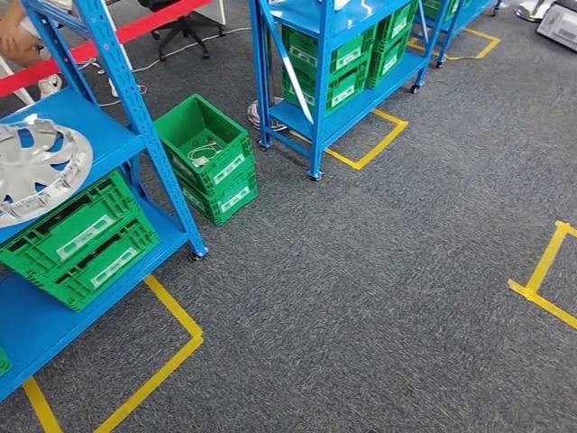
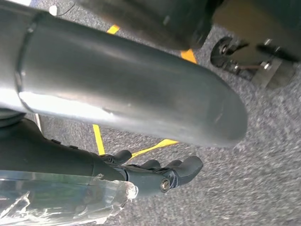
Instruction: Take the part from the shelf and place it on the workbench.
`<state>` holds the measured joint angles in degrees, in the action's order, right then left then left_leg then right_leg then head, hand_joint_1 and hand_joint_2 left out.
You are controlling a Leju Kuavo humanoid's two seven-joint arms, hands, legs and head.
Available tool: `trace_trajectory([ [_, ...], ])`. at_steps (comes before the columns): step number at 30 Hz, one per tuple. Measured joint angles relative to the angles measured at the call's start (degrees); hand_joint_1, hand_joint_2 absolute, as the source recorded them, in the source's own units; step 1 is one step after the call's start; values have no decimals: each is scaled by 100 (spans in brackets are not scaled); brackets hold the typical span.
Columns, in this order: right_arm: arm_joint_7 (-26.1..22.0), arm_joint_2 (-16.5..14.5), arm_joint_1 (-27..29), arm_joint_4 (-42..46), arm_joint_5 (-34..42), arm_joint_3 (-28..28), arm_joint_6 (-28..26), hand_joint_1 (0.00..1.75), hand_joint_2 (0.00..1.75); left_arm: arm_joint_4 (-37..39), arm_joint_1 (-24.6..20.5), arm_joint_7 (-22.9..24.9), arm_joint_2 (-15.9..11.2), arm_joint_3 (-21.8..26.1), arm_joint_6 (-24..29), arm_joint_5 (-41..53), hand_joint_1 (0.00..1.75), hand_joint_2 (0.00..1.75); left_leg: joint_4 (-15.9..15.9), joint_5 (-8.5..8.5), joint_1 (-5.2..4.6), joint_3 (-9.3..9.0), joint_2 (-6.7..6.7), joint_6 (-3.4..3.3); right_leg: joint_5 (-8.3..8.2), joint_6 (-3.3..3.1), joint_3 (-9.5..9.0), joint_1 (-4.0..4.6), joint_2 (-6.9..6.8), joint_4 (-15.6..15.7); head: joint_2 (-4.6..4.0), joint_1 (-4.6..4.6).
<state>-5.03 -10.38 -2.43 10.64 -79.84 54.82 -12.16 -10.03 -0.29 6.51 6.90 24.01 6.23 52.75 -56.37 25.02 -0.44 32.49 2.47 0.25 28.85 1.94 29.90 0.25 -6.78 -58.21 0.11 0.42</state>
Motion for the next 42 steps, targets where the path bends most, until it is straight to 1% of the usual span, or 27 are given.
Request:
trace_trajectory([
  [2,-1,0,-16,0,-2,-2,1,0,0,0,11,7,-6,13,-4,4,0,0,30,-28,39,-14,-129,-60,200,66,113,-22,271,-286,0,-28],
  [4,1,0,-2,0,-3,-3,4,0,0,0,-12,13,-9,31,-6,11,0,0,32,-44,60,-4,-268,-101,566,100,471,-43,580,-1030,0,-66],
  [5,3,0,14,0,-3,-3,8,0,0,0,-21,14,-6,38,-8,15,0,0,31,-50,61,3,-350,-112,705,108,670,-47,631,-1414,0,-77],
  [6,6,0,28,0,-3,-3,11,0,0,0,-19,14,-2,42,-10,20,0,0,30,-53,62,6,-438,-114,740,110,803,-47,649,-1639,0,-83],
  [7,8,0,38,0,-3,-3,13,0,0,0,-12,14,-1,45,-15,22,0,0,28,-55,65,5,-523,-111,671,109,846,-49,657,-1669,0,-90],
  [9,8,0,40,0,-7,-3,14,0,0,0,0,14,0,51,-26,29,0,0,21,-61,79,-2,-695,-85,262,110,602,-74,749,-1065,0,-89],
  [11,7,-3,36,-1,-14,-3,15,0,0,0,-11,14,-3,55,-36,38,0,0,-9,-62,82,16,-851,-24,-36,115,275,-128,1052,-319,0,-88],
  [13,9,-8,32,-3,-20,-3,17,0,0,0,-15,16,-6,56,-41,46,0,0,-16,-80,90,62,-977,56,-71,75,150,-141,1215,-62,0,-83],
  [15,11,-14,25,-4,-28,-3,18,0,0,0,8,26,-13,56,-41,54,0,0,7,-121,120,104,-1085,133,-96,-12,129,-123,1093,-53,0,-80],
  [16,11,-16,22,-4,-34,-3,18,0,0,0,20,30,-15,57,-40,58,0,0,-33,-97,118,135,-1016,166,-113,-57,125,-121,1024,-46,0,-70],
  [18,9,-23,21,-3,-43,-3,19,0,0,0,12,33,-16,58,-39,68,0,0,-399,142,92,318,-689,205,-130,-118,124,-123,864,-29,0,-18],
  [19,9,-23,30,-3,-44,-3,20,0,0,0,-3,33,-8,58,-38,74,0,0,-787,353,80,503,-487,220,-127,-140,126,-110,768,-28,0,8],
  [21,11,-21,50,-3,-47,-3,21,0,0,0,-23,28,1,58,-31,92,0,0,-1546,666,85,863,-339,233,-114,-164,132,-86,568,-28,0,22],
  [22,11,-20,53,-3,-49,-3,21,0,0,0,-20,25,3,58,-27,102,0,0,-1747,701,87,951,-316,231,-108,-171,132,-77,472,-28,0,23],
  [23,10,-20,46,-2,-50,-3,21,0,0,0,-10,20,2,58,-26,111,0,0,-1716,627,85,920,-311,223,-103,-173,128,-73,399,-28,0,24],
  [25,8,-21,28,-2,-52,-3,21,0,0,0,3,15,-3,58,-25,122,0,0,-1070,269,74,550,-225,189,-89,-160,105,-71,271,-28,0,25],
  [27,6,-22,22,-2,-54,-3,19,0,0,0,-17,14,-7,58,-26,124,0,0,-307,35,24,134,36,137,-55,-113,84,-39,153,-33,0,23],
  [29,5,-22,14,-2,-54,-3,17,0,0,0,-32,14,-7,58,-26,124,0,0,-30,24,-15,7,147,75,-23,-57,57,-5,43,-20,0,18],
  [31,5,-22,-5,-2,-54,-4,16,0,0,0,-11,14,-7,58,-26,124,0,0,-9,13,1,14,11,8,5,-5,12,-8,-24,-4,0,15],
  [33,2,-22,-16,-3,-54,-5,16,0,0,0,3,14,-17,62,-25,124,0,0,14,-13,37,2,-111,-58,172,54,88,-28,197,-232,0,-9],
  [35,1,-22,-4,-4,-54,-5,17,0,0,0,-12,14,-26,67,-24,124,0,0,18,-30,58,5,-248,-106,529,94,420,-48,527,-941,0,-48],
  [36,3,-22,8,-4,-53,-5,17,0,0,0,-20,14,-25,68,-24,124,0,0,17,-35,58,8,-329,-117,680,104,625,-53,605,-1341,0,-57],
  [37,5,-22,20,-4,-53,-5,17,0,0,0,-20,14,-21,68,-25,124,0,0,16,-36,58,8,-418,-121,739,108,784,-54,641,-1618,0,-61],
  [38,7,-22,29,-4,-53,-5,17,0,0,0,-14,14,-19,68,-25,124,0,0,14,-35,58,5,-501,-121,687,107,853,-55,655,-1688,0,-64],
  [39,8,-22,34,-4,-53,-5,17,0,0,0,-9,14,-19,69,-26,124,0,0,12,-36,60,-3,-591,-119,522,102,810,-60,671,-1519,0,-63],
  [40,8,-22,36,-4,-52,-5,18,0,0,0,-6,14,-17,69,-26,124,0,0,9,-33,64,-12,-681,-110,285,95,665,-71,725,-1150,0,-65],
  [42,9,-22,35,-5,-50,-5,19,0,0,0,-10,14,-14,72,-26,124,0,0,-9,-28,61,-7,-850,-63,-56,80,335,-118,1027,-372,0,-62],
])
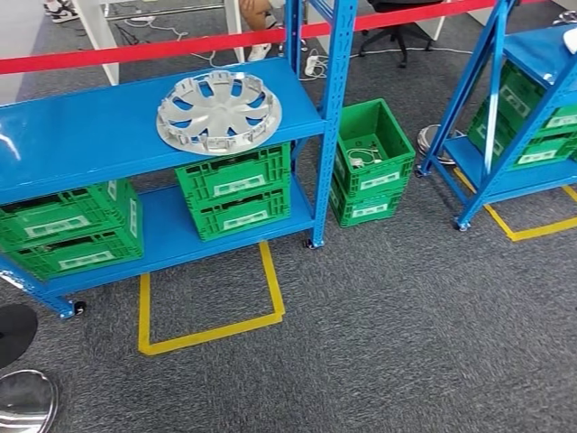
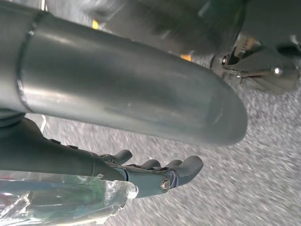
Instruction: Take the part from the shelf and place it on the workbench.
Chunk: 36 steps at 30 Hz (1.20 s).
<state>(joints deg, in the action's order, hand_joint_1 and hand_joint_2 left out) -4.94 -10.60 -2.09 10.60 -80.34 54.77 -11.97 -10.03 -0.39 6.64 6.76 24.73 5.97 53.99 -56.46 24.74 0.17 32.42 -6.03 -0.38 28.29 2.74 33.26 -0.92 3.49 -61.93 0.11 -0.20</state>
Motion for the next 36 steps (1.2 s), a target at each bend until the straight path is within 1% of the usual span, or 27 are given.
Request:
trace_trajectory([
  [1,1,1,-1,-1,2,0,1,0,0,0,-1,0,1,1,0,0,0,0,-6,-3,1,16,-67,37,-67,-13,-105,-13,118,224,0,1],
  [2,3,1,-2,-1,4,0,1,0,0,0,2,0,2,2,0,0,0,0,-6,-16,6,39,-127,78,-66,-34,-143,-15,183,300,0,5],
  [4,5,0,-3,-2,5,0,2,0,0,0,23,0,-1,3,1,0,0,0,8,-46,35,77,-206,153,-90,-98,-161,5,63,313,0,6],
  [5,3,-2,-5,-2,4,0,2,0,0,0,33,0,-3,5,1,0,0,0,-27,-23,33,102,-119,185,-104,-134,-164,5,-4,323,0,14],
  [6,0,-4,-6,-2,3,0,2,0,0,0,36,0,-4,7,2,0,0,0,-163,69,24,173,40,214,-114,-173,-168,2,-85,336,0,33],
  [8,-4,-6,3,-2,1,0,2,0,0,0,15,0,3,7,2,0,0,0,-803,432,5,486,415,261,-112,-233,-170,7,-269,350,0,73],
  [9,-3,-5,11,-2,-1,0,2,0,0,0,4,0,8,7,2,0,0,0,-1224,625,12,694,498,279,-106,-250,-166,15,-368,350,0,86],
  [10,-3,-5,18,-2,-2,0,2,0,0,0,-1,0,13,7,2,0,0,0,-1553,740,20,853,525,289,-101,-257,-164,22,-465,350,0,84],
  [11,-2,-4,18,-2,-4,0,2,0,0,0,5,0,15,9,2,-1,0,0,-1700,745,25,917,534,293,-96,-259,-164,26,-555,349,0,85],
  [12,-2,-5,13,-2,-6,0,2,0,0,0,15,0,14,10,2,-1,0,0,-1602,635,28,856,545,290,-92,-257,-169,27,-636,349,0,86],
  [13,-2,-5,7,-2,-7,0,1,0,0,0,23,0,10,12,2,-1,0,0,-1293,450,26,681,587,280,-86,-249,-181,28,-711,349,0,86],
  [15,-3,-7,0,-2,-8,0,-2,0,0,0,17,0,6,14,2,-1,0,0,-469,124,-2,217,875,240,-55,-210,-212,53,-838,339,0,92],
  [16,-3,-7,-1,-2,-8,0,-4,0,0,0,6,0,4,15,2,0,0,0,-189,53,-17,65,995,212,-36,-182,-221,73,-896,339,0,82],
  [17,-3,-7,-2,-2,-8,0,-7,0,0,0,-2,0,5,15,3,0,0,0,-43,40,-32,-6,1071,184,-19,-154,-244,92,-954,344,0,73],
  [19,-2,-7,-14,-2,-7,0,-10,0,0,0,3,0,8,17,5,0,0,0,3,43,-34,-4,953,123,1,-96,-298,101,-1078,378,0,54],
  [20,-3,-7,-23,-2,-7,0,-11,0,0,0,15,0,10,19,8,0,0,0,15,33,-22,-9,882,93,32,-61,-316,93,-1052,363,0,53],
  [22,-6,-7,-31,-2,-5,0,-14,0,0,0,19,5,4,23,18,0,0,0,41,2,16,-23,741,23,253,-3,-189,70,-775,42,0,27],
  [23,-7,-7,-28,-2,-4,0,-15,0,0,0,13,8,1,25,22,1,0,0,42,-5,25,-18,678,1,425,14,-42,59,-588,-279,0,10],
  [24,-9,-7,-17,-2,12,0,-16,0,0,0,4,14,-2,26,35,1,0,0,41,-8,26,-11,612,-18,605,21,152,54,-462,-683,0,-5],
  [25,-14,-7,-6,-2,43,1,-17,0,0,0,1,26,3,27,62,2,0,0,40,-8,24,-8,546,-25,717,25,335,54,-405,-1025,0,-11],
  [26,-21,-7,3,-2,84,2,-21,0,0,0,5,44,8,27,107,2,0,0,39,-6,22,-9,487,-28,733,25,460,56,-377,-1218,0,-16],
  [27,-30,-7,7,-2,128,4,-27,0,0,0,14,62,10,29,162,-1,0,0,36,-4,21,-15,435,-27,638,22,492,55,-364,-1201,0,-20],
  [28,-40,-7,6,-2,161,5,-38,0,0,0,20,76,13,33,212,-11,0,0,34,2,23,-26,395,-20,441,15,408,51,-359,-947,0,-20],
  [30,-55,-8,-4,-2,192,7,-60,0,0,0,20,83,18,60,264,-62,0,87,17,23,14,-41,339,21,36,4,82,35,-311,-164,0,-21],
  [32,-69,-11,-12,-2,217,13,-80,0,87,0,15,73,21,123,278,-133,0,175,-6,39,-8,-29,312,61,-119,-11,-117,21,-246,285,0,-13],
  [34,-79,-14,-7,-1,276,23,-105,0,175,0,18,55,20,178,290,-186,0,175,-14,23,-18,-11,306,-3,-129,-20,-134,20,-225,333,0,-3],
  [36,-82,-14,7,7,416,7,-127,0,175,-6,26,28,17,193,304,-263,0,175,3,2,-16,-14,307,-80,-134,-28,-129,31,-221,336,0,-3],
])
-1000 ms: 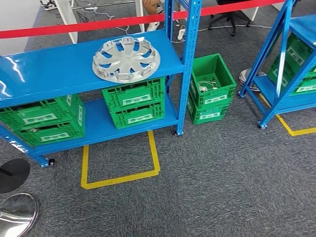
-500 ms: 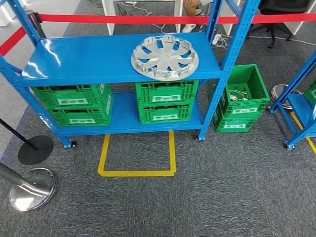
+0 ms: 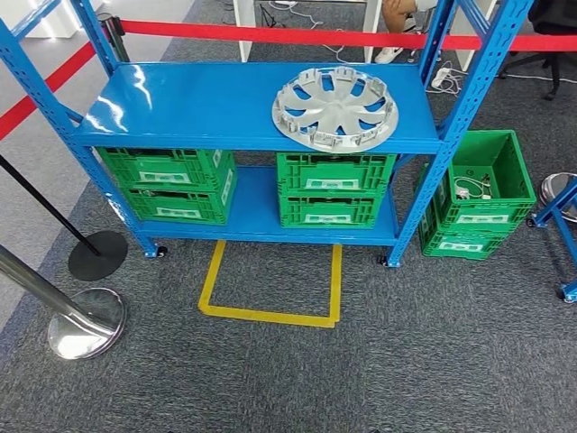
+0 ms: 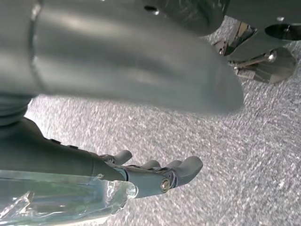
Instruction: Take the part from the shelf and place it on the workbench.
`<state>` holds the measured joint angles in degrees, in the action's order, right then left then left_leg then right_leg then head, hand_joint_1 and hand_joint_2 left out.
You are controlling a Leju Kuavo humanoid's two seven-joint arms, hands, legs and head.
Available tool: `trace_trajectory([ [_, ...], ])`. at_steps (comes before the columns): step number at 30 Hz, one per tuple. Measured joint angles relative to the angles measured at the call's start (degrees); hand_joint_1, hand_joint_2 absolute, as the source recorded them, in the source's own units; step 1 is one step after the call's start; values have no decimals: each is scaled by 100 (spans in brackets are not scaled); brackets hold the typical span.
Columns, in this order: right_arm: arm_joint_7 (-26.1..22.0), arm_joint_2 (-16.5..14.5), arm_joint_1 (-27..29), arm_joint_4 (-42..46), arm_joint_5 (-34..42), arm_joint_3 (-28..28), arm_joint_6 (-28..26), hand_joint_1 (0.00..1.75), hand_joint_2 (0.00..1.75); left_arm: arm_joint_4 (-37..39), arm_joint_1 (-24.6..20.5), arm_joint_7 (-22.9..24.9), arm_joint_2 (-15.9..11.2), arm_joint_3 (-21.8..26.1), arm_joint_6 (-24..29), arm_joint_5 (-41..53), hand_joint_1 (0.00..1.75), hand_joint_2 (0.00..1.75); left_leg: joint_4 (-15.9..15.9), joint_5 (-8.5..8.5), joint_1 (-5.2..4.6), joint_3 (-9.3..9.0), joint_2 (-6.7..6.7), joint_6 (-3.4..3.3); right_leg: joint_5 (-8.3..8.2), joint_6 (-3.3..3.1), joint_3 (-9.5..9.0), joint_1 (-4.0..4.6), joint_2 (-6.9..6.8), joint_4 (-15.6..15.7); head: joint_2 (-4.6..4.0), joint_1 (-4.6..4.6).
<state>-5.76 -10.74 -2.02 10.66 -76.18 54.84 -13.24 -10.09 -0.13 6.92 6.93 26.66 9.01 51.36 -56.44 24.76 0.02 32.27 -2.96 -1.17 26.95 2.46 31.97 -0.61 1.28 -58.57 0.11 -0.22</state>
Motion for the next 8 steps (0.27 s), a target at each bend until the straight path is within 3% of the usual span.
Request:
trace_trajectory([
  [1,1,2,7,9,104,-29,-3,0,175,-5,5,-17,-1,0,2,-65,0,175,17,-5,3,-7,0,-2,2,-14,1,7,0,0,0,-1],
  [2,5,6,16,22,223,-74,8,0,131,-11,11,-32,-3,-8,-1,-144,0,175,31,-10,6,-13,0,10,4,-31,2,13,0,-1,0,1],
  [5,36,37,54,69,650,-269,70,0,0,-51,47,-61,-17,-47,-29,-428,0,44,66,-24,22,-21,0,114,9,-74,9,31,-3,-7,0,0],
  [6,47,53,72,86,803,-347,94,0,0,-70,62,-72,-25,-63,-43,-530,0,0,74,-26,31,-22,0,169,10,-85,12,38,-5,-9,0,-1],
  [8,62,79,101,116,1023,-469,133,0,0,-96,84,-93,-40,-91,-67,-678,0,0,82,-24,44,-21,0,246,11,-100,14,49,-7,-12,0,-2],
])
